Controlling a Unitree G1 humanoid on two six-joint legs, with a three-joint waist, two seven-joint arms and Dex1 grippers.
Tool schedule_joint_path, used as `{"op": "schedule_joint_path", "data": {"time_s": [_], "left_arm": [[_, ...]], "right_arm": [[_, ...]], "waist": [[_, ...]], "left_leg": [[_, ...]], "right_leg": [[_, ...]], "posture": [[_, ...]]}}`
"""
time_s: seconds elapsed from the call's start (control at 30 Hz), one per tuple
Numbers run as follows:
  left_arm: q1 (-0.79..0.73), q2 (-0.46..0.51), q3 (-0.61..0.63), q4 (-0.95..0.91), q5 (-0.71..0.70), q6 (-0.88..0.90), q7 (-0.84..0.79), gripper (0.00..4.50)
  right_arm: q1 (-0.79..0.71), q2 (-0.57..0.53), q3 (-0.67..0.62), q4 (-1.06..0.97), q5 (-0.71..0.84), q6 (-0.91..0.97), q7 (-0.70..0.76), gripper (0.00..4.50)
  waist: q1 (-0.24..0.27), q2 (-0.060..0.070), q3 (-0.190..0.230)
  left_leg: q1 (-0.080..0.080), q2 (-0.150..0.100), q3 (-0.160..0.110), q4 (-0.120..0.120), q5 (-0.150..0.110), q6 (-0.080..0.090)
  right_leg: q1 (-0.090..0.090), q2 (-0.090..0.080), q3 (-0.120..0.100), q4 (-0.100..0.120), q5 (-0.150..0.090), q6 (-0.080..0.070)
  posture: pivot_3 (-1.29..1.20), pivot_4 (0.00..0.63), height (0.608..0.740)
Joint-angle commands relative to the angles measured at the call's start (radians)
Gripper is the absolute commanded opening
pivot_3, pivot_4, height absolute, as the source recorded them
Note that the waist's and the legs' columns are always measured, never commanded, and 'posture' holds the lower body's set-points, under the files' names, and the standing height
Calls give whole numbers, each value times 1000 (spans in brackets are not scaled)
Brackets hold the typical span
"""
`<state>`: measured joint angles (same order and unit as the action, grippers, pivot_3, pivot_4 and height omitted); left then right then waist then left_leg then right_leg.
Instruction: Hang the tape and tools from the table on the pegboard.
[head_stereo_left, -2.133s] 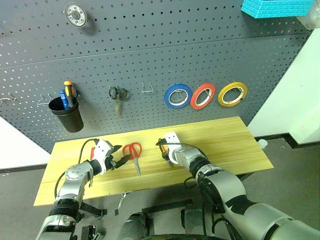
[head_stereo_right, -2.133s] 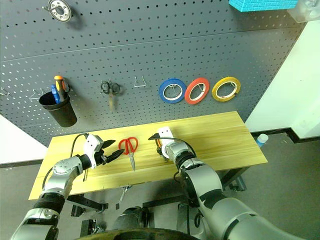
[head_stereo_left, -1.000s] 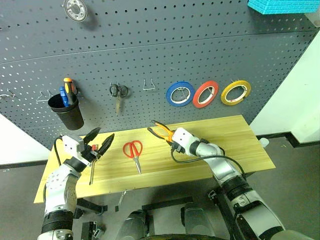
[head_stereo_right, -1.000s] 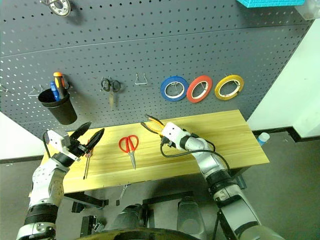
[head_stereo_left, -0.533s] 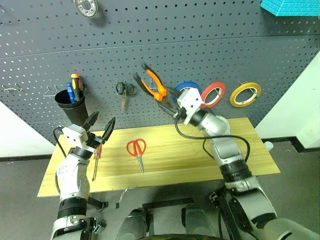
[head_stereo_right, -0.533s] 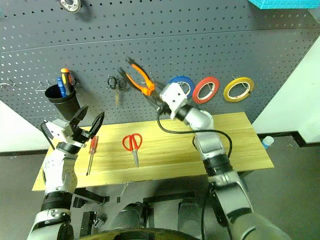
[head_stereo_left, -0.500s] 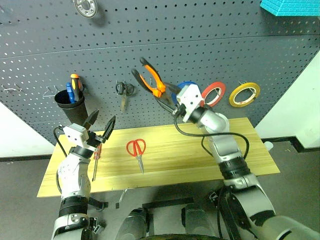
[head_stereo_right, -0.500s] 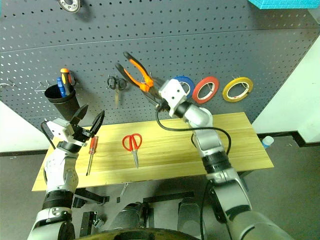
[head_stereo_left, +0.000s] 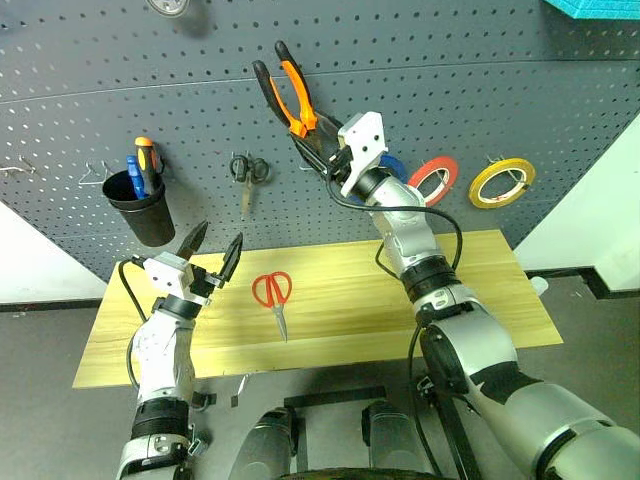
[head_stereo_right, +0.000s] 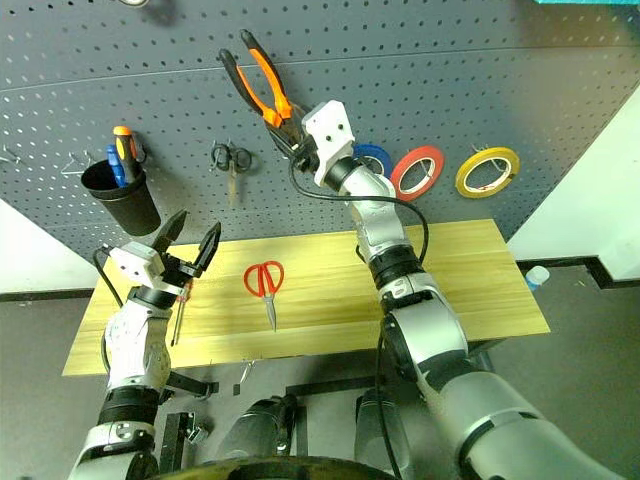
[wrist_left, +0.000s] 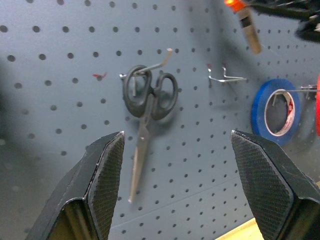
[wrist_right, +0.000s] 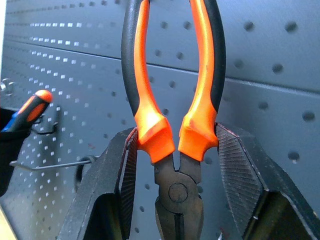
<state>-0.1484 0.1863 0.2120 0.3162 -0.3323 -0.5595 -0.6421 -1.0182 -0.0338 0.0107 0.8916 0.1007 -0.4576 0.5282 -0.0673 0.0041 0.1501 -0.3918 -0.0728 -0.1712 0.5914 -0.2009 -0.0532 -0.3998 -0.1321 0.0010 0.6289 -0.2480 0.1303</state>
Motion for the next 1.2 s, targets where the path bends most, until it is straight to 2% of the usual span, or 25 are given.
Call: {"op": "schedule_joint_path", "data": {"time_s": [0.03,0.27,0.43,0.7,0.87,0.93,0.97,1.1,1.13,1.2], "left_arm": [[26,-8,-14,-73,17,-17,34,3547],[57,-28,-41,-142,17,3,77,3547],[86,-30,-61,-182,6,26,80,3547],[98,-26,-70,-202,-5,52,75,3547],[88,-24,-70,-194,-6,52,77,3547],[85,-23,-70,-191,-8,52,76,3547],[83,-23,-69,-190,-10,52,76,3547],[73,-20,-68,-185,-18,52,71,3547],[71,-21,-69,-186,-24,50,67,3547],[63,-22,-70,-181,-34,48,54,3547]], "right_arm": [[-77,23,-46,55,30,-94,-15,2037],[-136,50,-86,195,19,-185,-58,2037],[-175,53,-98,279,-3,-241,-111,2037],[-195,47,-94,338,-42,-261,-176,2037],[-176,44,-95,351,-55,-245,-153,2037],[-169,40,-104,353,-48,-237,-136,2772],[-165,38,-107,353,-46,-238,-131,2984],[-161,29,-111,350,-55,-247,-143,4292],[-157,27,-108,347,-61,-255,-147,4467],[-151,24,-106,343,-65,-264,-149,4467]], "waist": [[0,-1,6],[4,-1,33],[13,-1,36],[26,-4,43],[25,-4,44],[25,-4,44],[25,-4,44],[25,-4,44],[25,-4,44],[25,-4,44]], "left_leg": [[0,0,0,0,0,0],[-2,0,0,0,0,0],[-6,0,0,-1,0,0],[-6,0,1,0,0,0],[-6,0,1,0,0,0],[-6,0,1,0,0,0],[-6,0,1,0,0,0],[-6,0,1,0,0,0],[-6,0,1,0,1,-1],[-6,0,0,0,1,-2]], "right_leg": [[-1,0,0,0,0,0],[-3,0,1,2,0,0],[-8,0,2,2,0,-1],[-8,1,2,2,0,-1],[-8,1,2,2,0,-1],[-9,1,2,2,0,-1],[-9,1,2,2,0,-1],[-8,1,2,2,0,-1],[-8,1,2,2,1,-2],[-8,1,2,2,1,-2]], "posture": [[6,164,740],[37,183,740],[53,183,740],[62,180,740],[57,177,740],[56,175,740],[54,174,740],[49,169,740],[47,167,740],[44,162,740]]}}
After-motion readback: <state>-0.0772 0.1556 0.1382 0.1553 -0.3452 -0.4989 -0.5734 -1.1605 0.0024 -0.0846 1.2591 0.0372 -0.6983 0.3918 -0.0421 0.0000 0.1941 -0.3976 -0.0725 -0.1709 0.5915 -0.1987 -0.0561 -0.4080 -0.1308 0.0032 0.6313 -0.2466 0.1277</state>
